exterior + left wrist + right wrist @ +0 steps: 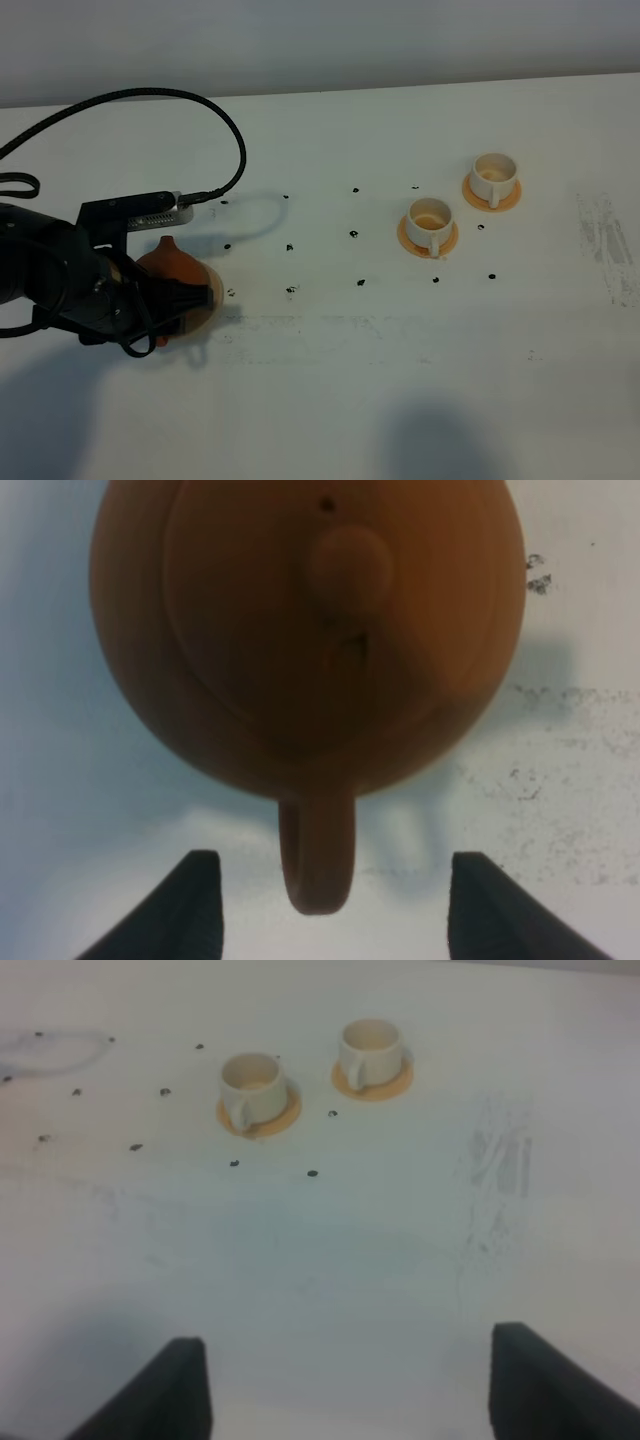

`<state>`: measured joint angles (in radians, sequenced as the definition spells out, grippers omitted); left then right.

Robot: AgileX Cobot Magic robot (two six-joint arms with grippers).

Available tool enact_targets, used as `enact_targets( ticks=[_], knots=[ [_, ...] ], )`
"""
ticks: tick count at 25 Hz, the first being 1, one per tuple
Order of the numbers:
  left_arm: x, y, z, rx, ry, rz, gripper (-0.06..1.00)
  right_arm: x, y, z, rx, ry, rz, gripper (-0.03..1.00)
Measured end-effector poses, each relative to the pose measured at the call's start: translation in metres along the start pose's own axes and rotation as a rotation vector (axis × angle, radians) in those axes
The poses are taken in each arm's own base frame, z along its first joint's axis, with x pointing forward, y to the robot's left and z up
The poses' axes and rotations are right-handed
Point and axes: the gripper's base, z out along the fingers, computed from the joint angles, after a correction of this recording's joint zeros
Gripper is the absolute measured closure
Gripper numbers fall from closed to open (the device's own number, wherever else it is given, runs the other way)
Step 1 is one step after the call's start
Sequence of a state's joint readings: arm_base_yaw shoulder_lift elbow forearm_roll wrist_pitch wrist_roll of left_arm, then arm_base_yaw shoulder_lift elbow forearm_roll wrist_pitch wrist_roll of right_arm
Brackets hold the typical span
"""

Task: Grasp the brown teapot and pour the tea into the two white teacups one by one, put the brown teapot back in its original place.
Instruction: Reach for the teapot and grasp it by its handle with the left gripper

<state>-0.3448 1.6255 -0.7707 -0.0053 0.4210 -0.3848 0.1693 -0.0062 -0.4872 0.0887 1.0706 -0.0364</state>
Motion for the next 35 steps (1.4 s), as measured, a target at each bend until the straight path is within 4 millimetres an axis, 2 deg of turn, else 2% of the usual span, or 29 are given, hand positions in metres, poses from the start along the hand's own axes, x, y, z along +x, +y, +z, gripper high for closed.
enact_targets(
  ticks=[23,35],
  knots=[
    [-0.0017,0.0008,0.0013,-0.004,-0.014,0.012,0.45,0.0000,0.0000,0.0000,0.000,0.000,0.000,0.38],
    [-0.0023,0.0036,0.0082,-0.014,0.001,-0.074,0.45,0.0000,0.0000,0.0000,0.000,0.000,0.000,0.38]
  ],
)
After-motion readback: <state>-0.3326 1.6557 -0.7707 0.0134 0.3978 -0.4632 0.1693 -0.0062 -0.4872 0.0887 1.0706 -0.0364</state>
